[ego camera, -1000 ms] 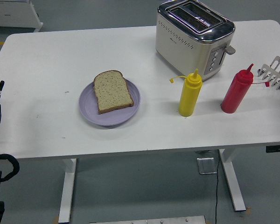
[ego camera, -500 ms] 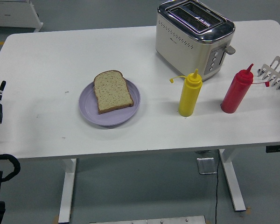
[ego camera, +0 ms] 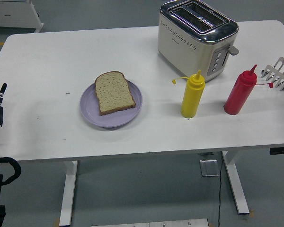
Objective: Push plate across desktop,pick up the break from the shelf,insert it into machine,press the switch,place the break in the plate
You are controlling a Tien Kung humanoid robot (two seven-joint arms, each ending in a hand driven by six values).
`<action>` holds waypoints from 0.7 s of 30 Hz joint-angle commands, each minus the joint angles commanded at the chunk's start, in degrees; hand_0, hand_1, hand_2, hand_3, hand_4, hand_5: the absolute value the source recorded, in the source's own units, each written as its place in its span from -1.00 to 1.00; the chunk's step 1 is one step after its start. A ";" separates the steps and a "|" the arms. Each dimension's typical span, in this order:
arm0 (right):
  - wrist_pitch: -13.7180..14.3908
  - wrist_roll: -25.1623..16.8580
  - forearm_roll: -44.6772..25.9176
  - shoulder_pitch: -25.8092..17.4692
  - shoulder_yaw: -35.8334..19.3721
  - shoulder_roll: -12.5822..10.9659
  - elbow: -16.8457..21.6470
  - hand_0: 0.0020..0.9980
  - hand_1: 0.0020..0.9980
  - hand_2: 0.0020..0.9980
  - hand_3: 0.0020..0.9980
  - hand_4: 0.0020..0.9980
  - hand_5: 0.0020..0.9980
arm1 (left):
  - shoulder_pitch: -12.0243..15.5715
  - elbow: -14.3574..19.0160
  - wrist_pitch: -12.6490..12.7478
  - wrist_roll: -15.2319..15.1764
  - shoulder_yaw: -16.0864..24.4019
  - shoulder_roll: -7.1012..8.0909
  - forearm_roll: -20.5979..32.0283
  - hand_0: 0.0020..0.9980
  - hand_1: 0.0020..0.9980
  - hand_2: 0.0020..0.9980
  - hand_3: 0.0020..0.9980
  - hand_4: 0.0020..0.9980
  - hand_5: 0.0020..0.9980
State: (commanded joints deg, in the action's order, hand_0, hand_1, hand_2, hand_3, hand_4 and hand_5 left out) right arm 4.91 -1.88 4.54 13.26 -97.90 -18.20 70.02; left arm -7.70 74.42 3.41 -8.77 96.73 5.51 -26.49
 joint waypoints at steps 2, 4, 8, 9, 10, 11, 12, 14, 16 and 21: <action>-0.02 0.03 0.00 0.07 -0.10 -0.07 0.03 0.66 0.57 0.51 0.49 -0.27 0.09 | -0.04 0.02 -0.01 0.01 0.01 0.01 -0.01 0.65 0.78 0.79 0.57 0.26 1.00; -0.03 0.06 -0.01 0.11 -0.20 -0.11 0.04 0.66 0.57 0.51 0.49 -0.27 0.09 | -0.10 0.04 -0.02 0.01 0.05 0.01 0.00 0.65 0.78 0.79 0.57 0.26 1.00; -0.05 0.16 0.01 0.10 -0.43 -0.08 -0.06 0.65 0.56 0.51 0.49 -0.27 0.09 | -0.27 0.08 -0.07 0.01 0.15 -0.02 0.06 0.65 0.78 0.79 0.57 0.26 1.00; -0.05 0.18 0.02 0.10 -0.46 -0.07 -0.09 0.65 0.56 0.51 0.49 -0.27 0.09 | -0.30 0.08 -0.09 0.00 0.17 -0.03 0.07 0.65 0.78 0.79 0.57 0.26 1.00; -0.06 0.22 0.03 0.10 -0.50 -0.05 -0.13 0.65 0.56 0.51 0.49 -0.27 0.09 | -0.33 0.08 -0.10 -0.01 0.20 -0.05 0.09 0.65 0.78 0.79 0.57 0.26 1.00; -0.06 0.26 0.04 0.10 -0.54 -0.04 -0.16 0.65 0.56 0.51 0.49 -0.27 0.09 | -0.36 0.08 -0.11 -0.02 0.22 -0.06 0.11 0.65 0.78 0.79 0.57 0.26 1.00; -0.07 0.30 0.05 0.09 -0.59 -0.02 -0.19 0.65 0.56 0.51 0.49 -0.27 0.09 | -0.39 0.09 -0.12 -0.02 0.25 -0.07 0.13 0.65 0.78 0.79 0.57 0.26 1.00; -0.08 0.34 0.05 0.09 -0.64 0.01 -0.21 0.65 0.56 0.51 0.48 -0.27 0.09 | -0.42 0.11 -0.13 -0.03 0.28 -0.08 0.14 0.65 0.78 0.79 0.57 0.26 1.00; -0.09 0.37 0.06 0.11 -0.69 0.04 -0.25 0.65 0.56 0.51 0.48 -0.27 0.09 | -0.46 0.12 -0.13 -0.04 0.30 -0.08 0.15 0.65 0.78 0.79 0.57 0.26 1.00; -0.12 0.49 0.13 0.17 -0.81 0.09 -0.50 0.65 0.56 0.50 0.48 -0.27 0.09 | -0.49 0.13 -0.12 -0.06 0.34 -0.08 0.16 0.65 0.78 0.78 0.57 0.26 1.00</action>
State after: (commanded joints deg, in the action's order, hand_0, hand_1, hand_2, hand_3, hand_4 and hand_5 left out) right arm 4.80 -1.39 4.66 13.42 -98.72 -18.11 69.52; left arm -8.19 74.56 3.28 -8.82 97.06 5.43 -26.32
